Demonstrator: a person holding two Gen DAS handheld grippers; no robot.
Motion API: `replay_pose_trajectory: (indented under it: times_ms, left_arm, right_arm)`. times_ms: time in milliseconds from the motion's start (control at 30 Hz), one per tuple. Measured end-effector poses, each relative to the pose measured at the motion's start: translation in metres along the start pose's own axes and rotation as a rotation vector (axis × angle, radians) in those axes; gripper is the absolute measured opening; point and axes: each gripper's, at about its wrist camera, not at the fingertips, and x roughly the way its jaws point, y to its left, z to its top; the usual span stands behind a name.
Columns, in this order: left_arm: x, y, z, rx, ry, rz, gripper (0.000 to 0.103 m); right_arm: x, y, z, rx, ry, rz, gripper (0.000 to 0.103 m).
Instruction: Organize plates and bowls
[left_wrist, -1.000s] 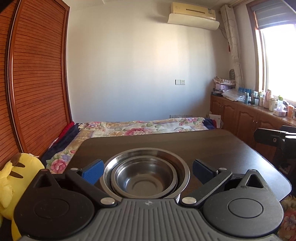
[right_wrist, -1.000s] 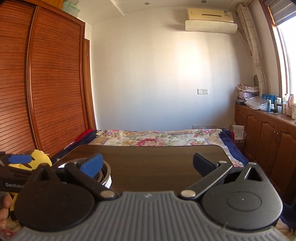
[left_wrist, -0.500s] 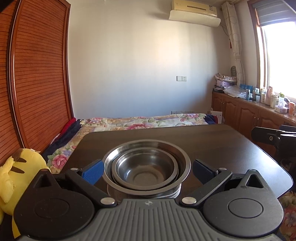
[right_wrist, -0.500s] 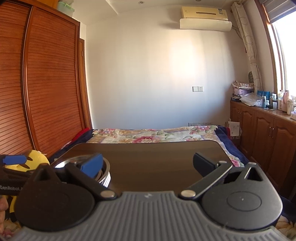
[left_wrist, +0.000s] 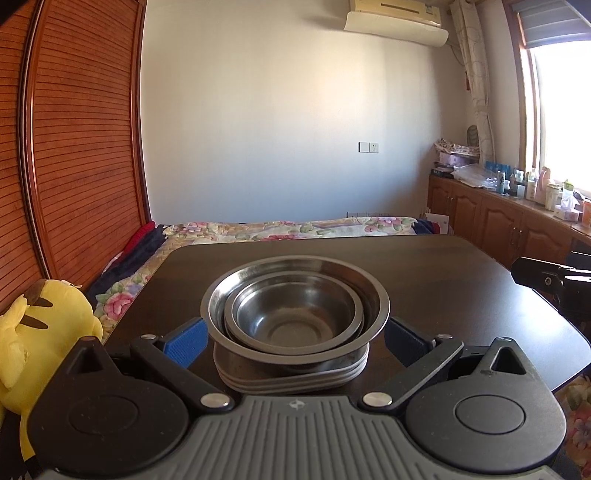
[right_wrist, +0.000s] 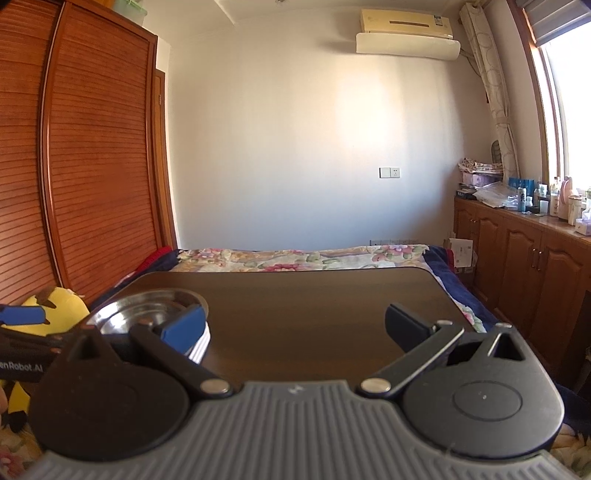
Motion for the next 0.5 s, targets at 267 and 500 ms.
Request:
replay_pose_trajectory:
  times_ms: [267, 500]
  left_arm:
    - [0.0052, 0.0010, -0.0060, -0.001, 0.011, 0.005, 0.103]
    - [0.0060, 0.0008, -0.0062, 0.000, 0.010, 0.004, 0.103]
  right_arm:
    - [0.0048, 0.0021, -0.0078, -0.002, 0.008, -0.008, 0.103]
    - [0.0041, -0.0002, -0.0078, -0.006, 0.004, -0.014, 0.103]
